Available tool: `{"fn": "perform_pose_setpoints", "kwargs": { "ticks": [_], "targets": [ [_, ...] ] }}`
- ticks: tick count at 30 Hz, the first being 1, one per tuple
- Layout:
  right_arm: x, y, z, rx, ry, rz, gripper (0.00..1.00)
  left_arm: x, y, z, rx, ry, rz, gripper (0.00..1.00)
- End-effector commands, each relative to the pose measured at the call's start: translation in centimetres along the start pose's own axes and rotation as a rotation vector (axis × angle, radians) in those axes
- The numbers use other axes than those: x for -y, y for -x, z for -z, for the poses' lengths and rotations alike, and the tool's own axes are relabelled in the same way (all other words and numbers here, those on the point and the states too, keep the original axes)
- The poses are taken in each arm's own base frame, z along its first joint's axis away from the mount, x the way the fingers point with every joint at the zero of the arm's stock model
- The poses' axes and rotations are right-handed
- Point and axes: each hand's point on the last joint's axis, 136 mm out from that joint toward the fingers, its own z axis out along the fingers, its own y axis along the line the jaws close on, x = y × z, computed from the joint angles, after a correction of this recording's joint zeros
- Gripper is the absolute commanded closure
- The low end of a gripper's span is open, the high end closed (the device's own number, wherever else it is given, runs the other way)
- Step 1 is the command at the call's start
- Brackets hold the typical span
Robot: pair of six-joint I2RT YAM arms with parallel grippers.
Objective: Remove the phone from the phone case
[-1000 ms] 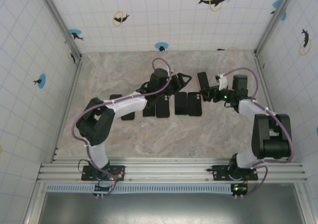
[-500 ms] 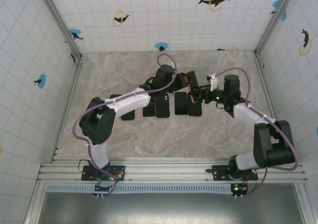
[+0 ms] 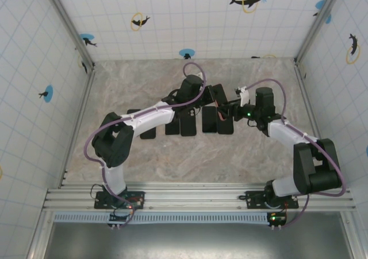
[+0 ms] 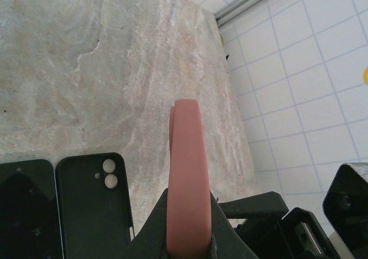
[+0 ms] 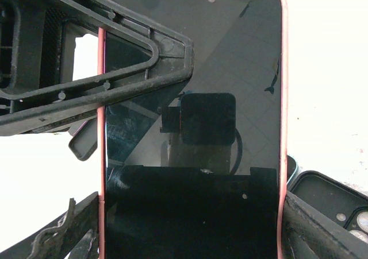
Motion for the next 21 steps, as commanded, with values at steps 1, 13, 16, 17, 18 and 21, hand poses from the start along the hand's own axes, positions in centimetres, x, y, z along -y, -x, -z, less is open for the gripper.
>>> {"fn": "perform_pose_setpoints", "kwargs": {
  "ticks": [1,13,16,17,18,21],
  "targets": [
    [-2.3,1.9,0.7,0.076,0.063,0.094,0.19,1.8,0.7,1.3,0.013,-0.038,-0.019,0.97],
    [-2.2,2.2,4.4,0.224,0.026,-0.039,0.04,4.1,5.2,6.0,0.083,-0.168,-0.007,0.96],
    [-3.1,2.8,5.4,0.309,0.067,-0.115,0.04,4.6,6.5,7.9,0.123,-0.229,0.024,0.95],
    [-3.5,2.8,5.5,0.330,0.089,-0.151,0.04,4.7,7.0,8.5,0.139,-0.254,0.039,0.95],
    [-4.0,3.0,5.6,0.349,0.113,-0.183,0.05,4.8,7.3,9.1,0.154,-0.280,0.052,0.95],
    [-5.1,3.4,5.6,0.396,0.145,-0.276,0.08,4.9,8.2,10.5,0.193,-0.334,0.093,0.95]
  ]
}}
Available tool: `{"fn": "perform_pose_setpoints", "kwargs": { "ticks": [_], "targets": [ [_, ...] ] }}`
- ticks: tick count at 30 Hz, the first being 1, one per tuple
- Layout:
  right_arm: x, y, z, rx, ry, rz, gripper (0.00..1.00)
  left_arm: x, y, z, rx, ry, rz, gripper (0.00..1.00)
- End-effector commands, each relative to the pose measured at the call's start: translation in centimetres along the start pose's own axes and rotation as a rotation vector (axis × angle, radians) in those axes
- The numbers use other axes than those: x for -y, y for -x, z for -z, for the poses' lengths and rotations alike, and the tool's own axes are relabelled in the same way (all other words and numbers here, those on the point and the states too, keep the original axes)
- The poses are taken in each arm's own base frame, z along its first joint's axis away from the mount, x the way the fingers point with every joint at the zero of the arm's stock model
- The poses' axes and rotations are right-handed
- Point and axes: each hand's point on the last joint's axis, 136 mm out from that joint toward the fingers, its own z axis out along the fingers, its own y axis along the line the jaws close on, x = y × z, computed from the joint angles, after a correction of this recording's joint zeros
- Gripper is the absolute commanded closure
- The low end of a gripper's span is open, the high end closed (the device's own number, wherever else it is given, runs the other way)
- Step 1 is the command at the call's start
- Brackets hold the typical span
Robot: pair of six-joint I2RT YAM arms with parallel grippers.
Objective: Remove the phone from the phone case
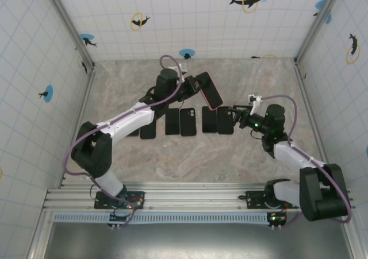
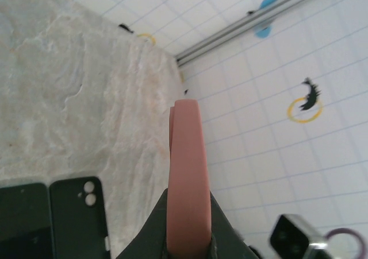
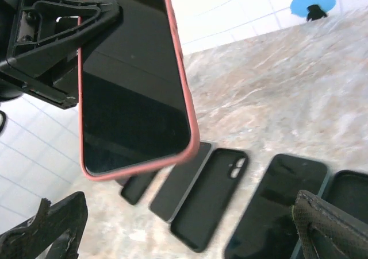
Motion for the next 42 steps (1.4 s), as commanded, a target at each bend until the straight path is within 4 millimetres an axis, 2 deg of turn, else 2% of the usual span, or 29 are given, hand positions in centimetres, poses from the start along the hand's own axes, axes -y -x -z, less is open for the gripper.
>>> {"fn": "perform_pose_setpoints", "kwargs": {
  "ticks": [1,5,10,13,21,27,30,35,42],
  "targets": [
    [-3.1,2.6,0.1,0.141,0.089,-0.101,0.09,4.5,2.5,2.3,0.082,-0.192,0.032,0.96],
    [-4.3,3.2,0.2,0.243,0.109,-0.228,0.11,4.5,3.3,3.6,0.151,-0.234,0.055,0.96],
    [-6.8,3.7,0.1,0.299,0.213,-0.310,0.21,4.6,3.7,4.6,0.188,-0.302,0.115,0.96],
    [-7.2,4.1,-0.3,0.334,0.221,-0.363,0.30,5.2,3.7,4.9,0.188,-0.360,0.147,0.97],
    [-9.3,4.1,-1.3,0.334,0.283,-0.397,0.46,6.3,3.6,5.1,0.173,-0.455,0.212,0.97],
    [-10.7,4.6,-1.8,0.325,0.355,-0.391,0.58,6.4,3.6,5.0,0.164,-0.482,0.244,0.98],
    [-11.1,4.9,-1.6,0.335,0.382,-0.387,0.60,6.2,3.5,4.8,0.159,-0.473,0.247,0.98],
    [-13.2,5.6,-1.1,0.334,0.469,-0.331,0.63,5.0,2.8,4.6,0.153,-0.436,0.254,0.98],
    [-12.8,6.1,-1.5,0.365,0.445,-0.335,0.67,5.3,2.7,4.5,0.138,-0.449,0.261,0.98]
  ]
}}
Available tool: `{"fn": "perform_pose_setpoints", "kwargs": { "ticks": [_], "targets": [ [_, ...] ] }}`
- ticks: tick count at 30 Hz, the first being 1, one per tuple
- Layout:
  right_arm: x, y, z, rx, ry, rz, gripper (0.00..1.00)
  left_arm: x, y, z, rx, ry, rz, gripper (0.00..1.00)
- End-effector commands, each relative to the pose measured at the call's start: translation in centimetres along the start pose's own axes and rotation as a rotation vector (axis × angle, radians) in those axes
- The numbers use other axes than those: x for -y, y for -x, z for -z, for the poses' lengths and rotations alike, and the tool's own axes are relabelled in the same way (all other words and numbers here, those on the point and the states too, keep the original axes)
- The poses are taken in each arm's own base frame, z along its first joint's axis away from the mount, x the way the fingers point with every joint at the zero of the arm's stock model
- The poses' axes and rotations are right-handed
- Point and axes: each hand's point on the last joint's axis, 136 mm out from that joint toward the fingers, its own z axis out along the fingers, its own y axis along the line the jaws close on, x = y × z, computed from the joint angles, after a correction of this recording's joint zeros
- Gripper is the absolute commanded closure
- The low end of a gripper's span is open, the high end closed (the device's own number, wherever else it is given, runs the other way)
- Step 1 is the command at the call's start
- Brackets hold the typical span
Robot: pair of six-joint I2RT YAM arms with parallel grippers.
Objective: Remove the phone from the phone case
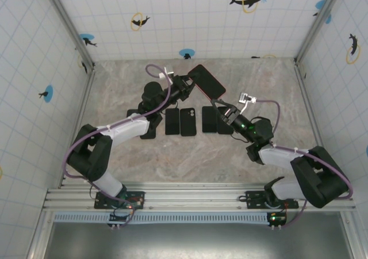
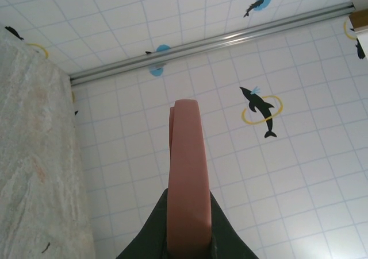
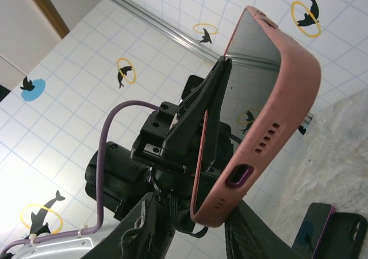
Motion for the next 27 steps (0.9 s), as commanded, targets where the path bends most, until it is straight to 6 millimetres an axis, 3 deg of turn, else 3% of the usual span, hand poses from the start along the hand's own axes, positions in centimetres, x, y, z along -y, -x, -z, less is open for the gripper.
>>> {"fn": "perform_pose_setpoints", "kwargs": {
  "ticks": [1,14,27],
  "targets": [
    [-2.5,1.3,-1.1,0.040,0.088,0.047,0.68,2.4,0.3,0.1,0.000,-0.088,-0.019,0.98],
    [-1.2,0.2,-1.5,-0.019,0.031,0.169,0.88,2.9,0.0,0.1,-0.013,-0.101,0.017,0.98],
    [2.5,0.4,-0.5,-0.052,-0.153,0.340,0.92,4.2,-1.7,0.1,-0.071,-0.132,0.065,1.00]
  ]
}}
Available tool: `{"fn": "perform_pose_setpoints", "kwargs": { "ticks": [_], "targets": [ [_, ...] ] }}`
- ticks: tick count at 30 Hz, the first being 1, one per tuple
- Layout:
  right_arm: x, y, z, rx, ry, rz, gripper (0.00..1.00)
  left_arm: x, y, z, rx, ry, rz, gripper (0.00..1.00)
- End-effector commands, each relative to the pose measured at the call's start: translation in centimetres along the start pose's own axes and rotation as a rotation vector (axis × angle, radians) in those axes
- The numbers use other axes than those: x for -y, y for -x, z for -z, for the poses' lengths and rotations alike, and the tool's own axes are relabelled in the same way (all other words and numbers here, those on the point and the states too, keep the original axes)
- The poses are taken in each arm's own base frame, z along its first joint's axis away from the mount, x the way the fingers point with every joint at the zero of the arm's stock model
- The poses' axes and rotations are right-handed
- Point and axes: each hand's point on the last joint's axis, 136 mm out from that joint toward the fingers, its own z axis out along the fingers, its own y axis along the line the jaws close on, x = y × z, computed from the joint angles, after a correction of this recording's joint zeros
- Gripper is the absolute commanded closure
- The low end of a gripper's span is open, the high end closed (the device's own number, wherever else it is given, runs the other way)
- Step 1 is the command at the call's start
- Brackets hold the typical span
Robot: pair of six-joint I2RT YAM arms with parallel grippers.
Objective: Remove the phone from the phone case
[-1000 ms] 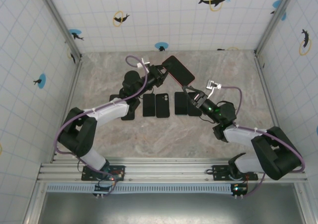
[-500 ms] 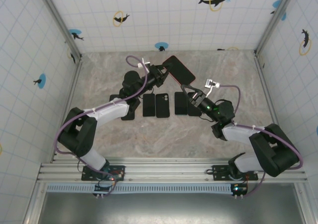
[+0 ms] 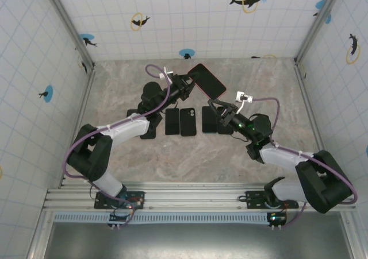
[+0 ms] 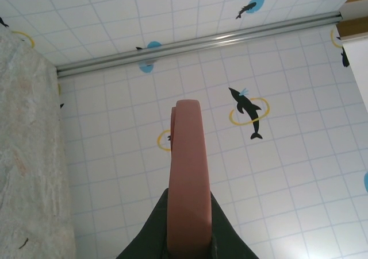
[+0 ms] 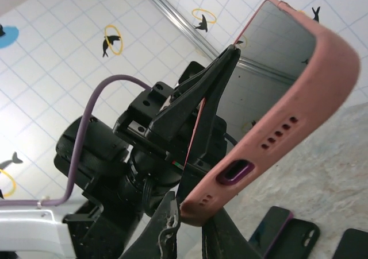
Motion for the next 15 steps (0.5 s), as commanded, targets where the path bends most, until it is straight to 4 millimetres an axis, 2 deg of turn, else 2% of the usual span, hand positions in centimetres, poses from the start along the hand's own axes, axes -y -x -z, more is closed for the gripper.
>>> {"fn": "perform_pose_setpoints", "kwargs": {
  "ticks": [1,5,7,15],
  "targets": [
    [2.7,0.5,0.2,0.005,-0.122,0.088,0.92,3.4,-1.8,0.1,-0.067,-0.099,0.002,1.00],
    [2.9,1.0,0.3,0.011,-0.127,0.068,0.92,2.9,-2.6,-0.1,-0.089,-0.076,-0.002,1.00],
    [2.9,1.2,0.4,0.012,-0.121,0.056,0.92,4.2,-2.6,-0.5,-0.099,-0.098,-0.023,1.00],
    [4.0,1.7,1.1,0.035,-0.121,-0.091,0.93,4.5,-3.1,-0.7,-0.131,-0.086,-0.067,1.00]
  ]
}}
